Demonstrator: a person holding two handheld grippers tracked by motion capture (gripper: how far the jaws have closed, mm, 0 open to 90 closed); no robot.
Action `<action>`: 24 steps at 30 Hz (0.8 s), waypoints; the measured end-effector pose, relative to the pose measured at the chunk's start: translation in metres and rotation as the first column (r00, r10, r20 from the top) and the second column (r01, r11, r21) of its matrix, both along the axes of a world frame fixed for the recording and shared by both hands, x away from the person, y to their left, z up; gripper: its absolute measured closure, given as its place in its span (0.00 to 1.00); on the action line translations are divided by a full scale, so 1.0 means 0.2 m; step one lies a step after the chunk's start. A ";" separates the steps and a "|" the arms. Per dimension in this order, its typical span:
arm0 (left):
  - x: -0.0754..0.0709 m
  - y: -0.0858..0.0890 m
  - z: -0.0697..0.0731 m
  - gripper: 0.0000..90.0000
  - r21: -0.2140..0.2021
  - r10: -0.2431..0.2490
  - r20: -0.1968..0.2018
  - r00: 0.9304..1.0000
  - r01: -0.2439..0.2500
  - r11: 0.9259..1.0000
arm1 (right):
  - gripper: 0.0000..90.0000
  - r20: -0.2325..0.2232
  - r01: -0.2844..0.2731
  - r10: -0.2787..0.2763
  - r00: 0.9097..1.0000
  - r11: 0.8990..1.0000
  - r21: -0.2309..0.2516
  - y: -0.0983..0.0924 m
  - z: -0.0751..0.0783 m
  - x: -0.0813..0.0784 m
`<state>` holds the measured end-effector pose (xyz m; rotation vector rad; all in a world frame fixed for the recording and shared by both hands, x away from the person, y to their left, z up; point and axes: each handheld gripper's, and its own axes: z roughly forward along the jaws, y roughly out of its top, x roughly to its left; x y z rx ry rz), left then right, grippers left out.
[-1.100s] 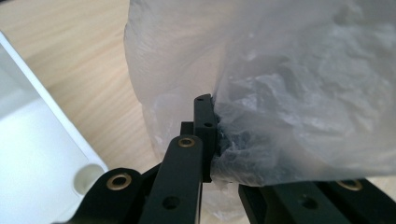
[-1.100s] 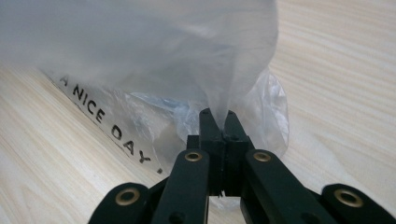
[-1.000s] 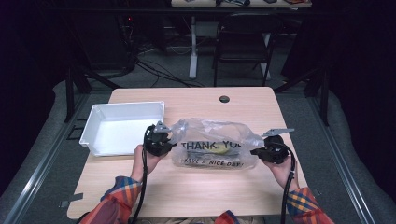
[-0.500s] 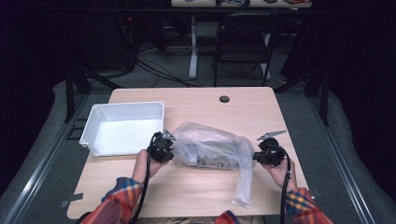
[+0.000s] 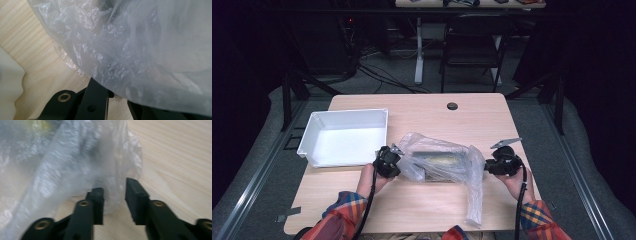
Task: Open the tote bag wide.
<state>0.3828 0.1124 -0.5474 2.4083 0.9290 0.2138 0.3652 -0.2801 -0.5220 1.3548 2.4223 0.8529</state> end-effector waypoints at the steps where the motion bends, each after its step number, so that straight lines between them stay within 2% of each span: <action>1: 0.00 0.00 0.00 0.99 0.000 -0.001 0.000 1.000 0.001 1.000 | 0.68 0.013 0.001 -0.002 1.000 1.000 0.003 -0.01 0.02 -0.01; 3: 0.00 0.00 0.00 0.99 -0.001 0.001 0.002 1.000 -0.001 1.000 | 0.62 0.043 0.018 -0.018 0.999 1.000 0.011 -0.03 0.08 -0.03; 4: 0.00 0.00 0.00 0.99 -0.001 0.001 0.002 1.000 -0.001 1.000 | 0.62 0.043 0.018 -0.018 0.999 1.000 0.011 -0.03 0.08 -0.03; 5: 0.00 0.00 0.00 0.99 0.004 -0.001 0.005 1.000 0.000 1.000 | 0.57 0.081 0.027 -0.029 0.996 0.999 0.024 -0.05 0.13 -0.05; 6: 0.00 0.00 0.00 0.99 0.005 0.000 0.008 1.000 -0.001 1.000 | 0.57 0.081 0.027 -0.029 0.996 0.999 0.024 -0.05 0.13 -0.05; 8: 0.00 0.00 0.00 0.99 0.007 -0.002 0.009 1.000 0.001 1.000 | 0.54 0.116 0.034 -0.040 0.992 0.998 0.047 -0.06 0.19 -0.07; 9: 0.00 0.00 0.00 0.99 0.006 -0.001 0.009 1.000 0.001 1.000 | 0.50 0.146 0.037 -0.048 0.988 0.996 0.078 -0.07 0.23 -0.09; 11: 0.00 0.00 0.00 0.99 0.007 -0.001 0.010 1.000 0.001 1.000 | 0.48 0.158 0.031 -0.045 0.986 0.995 0.093 -0.08 0.25 -0.10; 13: 0.01 0.00 0.00 0.99 0.005 0.003 0.013 1.000 -0.003 1.000 | 0.41 0.166 0.001 -0.026 0.986 0.988 0.152 -0.07 0.28 -0.12; 14: 0.01 0.00 0.00 0.98 0.003 0.003 0.011 1.000 -0.003 1.000 | 0.37 0.156 -0.044 0.013 0.988 0.980 0.194 -0.03 0.29 -0.12; 15: 0.01 0.00 0.00 0.98 0.005 0.003 0.013 1.000 -0.003 1.000 | 0.37 0.156 -0.044 0.013 0.988 0.980 0.194 -0.03 0.29 -0.12; 17: 0.01 0.00 0.00 0.97 0.008 -0.003 0.012 1.000 0.003 1.000 | 0.37 0.133 -0.078 0.051 0.990 0.976 0.205 0.03 0.27 -0.12; 18: 0.01 0.00 0.00 0.96 0.009 -0.007 0.011 1.000 0.006 1.000 | 0.38 0.116 -0.091 0.068 0.991 0.975 0.204 0.07 0.26 -0.11; 19: 0.01 0.00 0.00 0.95 0.013 -0.009 0.010 1.000 0.009 1.000 | 0.42 0.102 -0.095 0.077 0.992 0.978 0.185 0.10 0.23 -0.11; 20: 0.00 0.01 0.01 0.91 0.009 -0.007 0.008 1.000 0.007 1.000 | 0.54 0.070 -0.095 0.087 0.994 0.987 0.128 0.15 0.18 -0.09; 21: 0.00 0.01 0.01 0.87 0.005 -0.010 0.008 1.000 0.010 1.000 | 0.62 0.061 -0.090 0.083 0.995 0.989 0.113 0.17 0.15 -0.08; 22: 0.00 0.02 0.02 0.87 0.003 -0.010 0.005 1.000 0.010 1.000 | 0.62 0.061 -0.090 0.083 0.995 0.989 0.113 0.17 0.15 -0.08; 23: 0.00 0.02 0.02 0.79 -0.002 -0.007 0.007 1.000 0.007 1.000 | 0.76 0.053 -0.087 0.082 0.995 0.992 0.094 0.19 0.10 -0.06; 24: 0.00 0.04 0.04 0.75 -0.020 -0.001 0.008 1.000 0.001 1.000 | 0.81 0.051 -0.084 0.080 0.995 0.993 0.088 0.19 0.08 -0.05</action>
